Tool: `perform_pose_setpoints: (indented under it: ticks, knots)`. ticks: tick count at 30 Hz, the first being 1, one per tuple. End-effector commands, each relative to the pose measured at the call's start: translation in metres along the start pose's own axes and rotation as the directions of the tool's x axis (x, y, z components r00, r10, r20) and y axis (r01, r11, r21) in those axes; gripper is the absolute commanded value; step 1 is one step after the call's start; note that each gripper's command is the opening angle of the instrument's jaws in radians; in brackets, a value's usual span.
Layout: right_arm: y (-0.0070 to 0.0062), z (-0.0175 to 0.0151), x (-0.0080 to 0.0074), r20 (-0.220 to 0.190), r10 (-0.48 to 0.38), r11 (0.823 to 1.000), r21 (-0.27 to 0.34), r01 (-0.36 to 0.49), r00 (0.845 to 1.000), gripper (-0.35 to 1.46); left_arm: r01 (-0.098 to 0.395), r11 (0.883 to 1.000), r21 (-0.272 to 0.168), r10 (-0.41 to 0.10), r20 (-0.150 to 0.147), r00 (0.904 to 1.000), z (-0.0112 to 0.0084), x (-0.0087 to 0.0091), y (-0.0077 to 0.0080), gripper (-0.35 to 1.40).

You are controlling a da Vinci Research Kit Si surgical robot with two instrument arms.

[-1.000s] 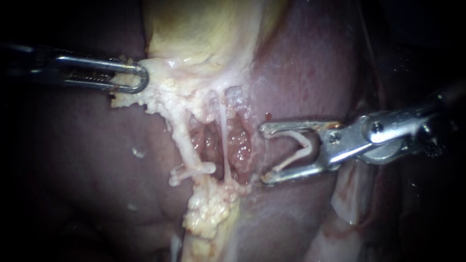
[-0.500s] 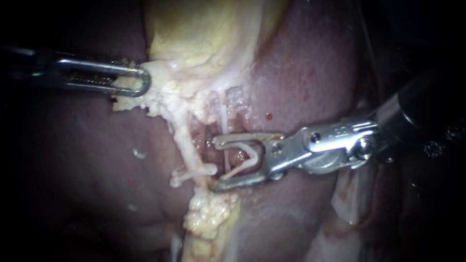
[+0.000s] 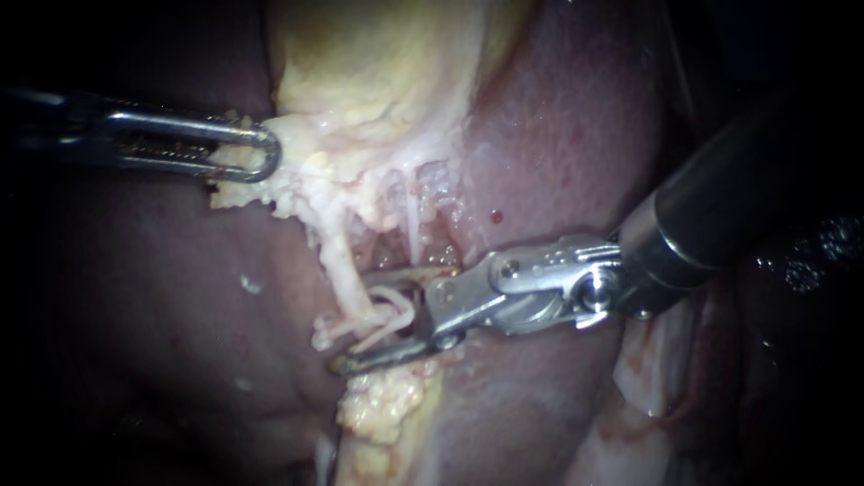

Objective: Clipping second clip left tube

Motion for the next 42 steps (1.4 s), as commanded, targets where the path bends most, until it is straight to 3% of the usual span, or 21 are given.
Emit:
perform_pose_setpoints:
  ticks: [1, 6, 12, 20, 28, 42]
  knots:
    - [0.0001, 0.0002, 0.0001, -0.024, 0.010, 1.000, 0.017, -0.010, 1.000, 0.49, 0.000, 1.000, 0.000, 0.000, 0.000, 1.0000, 0.0000, 0.0000, 0.0000, -0.35]
    - [0.0008, 0.0014, 0.0005, -0.093, 0.063, 0.996, 0.069, -0.056, 0.994, 0.49, 0.000, 1.000, 0.001, 0.000, 0.000, 1.0000, 0.0001, 0.0000, 0.0000, -0.35]
    - [0.0009, 0.0022, 0.0009, -0.137, 0.102, 0.989, 0.119, -0.086, 0.985, 0.48, 0.000, 1.000, 0.001, 0.000, 0.000, 1.0000, 0.0001, 0.0000, 0.0000, -0.35]
    - [-0.0014, 0.0016, 0.0011, -0.131, 0.124, 0.983, 0.154, -0.103, 0.984, 0.46, 0.000, 1.000, 0.001, 0.000, 0.000, 1.0000, 0.0001, 0.0000, 0.0000, -0.35]
    - [-0.0017, 0.0015, 0.0011, -0.123, 0.121, 0.977, 0.189, -0.096, 0.985, 0.41, 0.000, 1.000, 0.001, 0.000, 0.000, 1.0000, 0.0001, 0.0000, 0.0000, -0.35]
    - [-0.0020, 0.0013, 0.0012, -0.105, 0.237, 0.955, 0.209, -0.211, 0.966, -0.16, 0.000, 1.000, 0.001, 0.000, 0.000, 1.0000, 0.0002, 0.0000, 0.0000, -0.35]
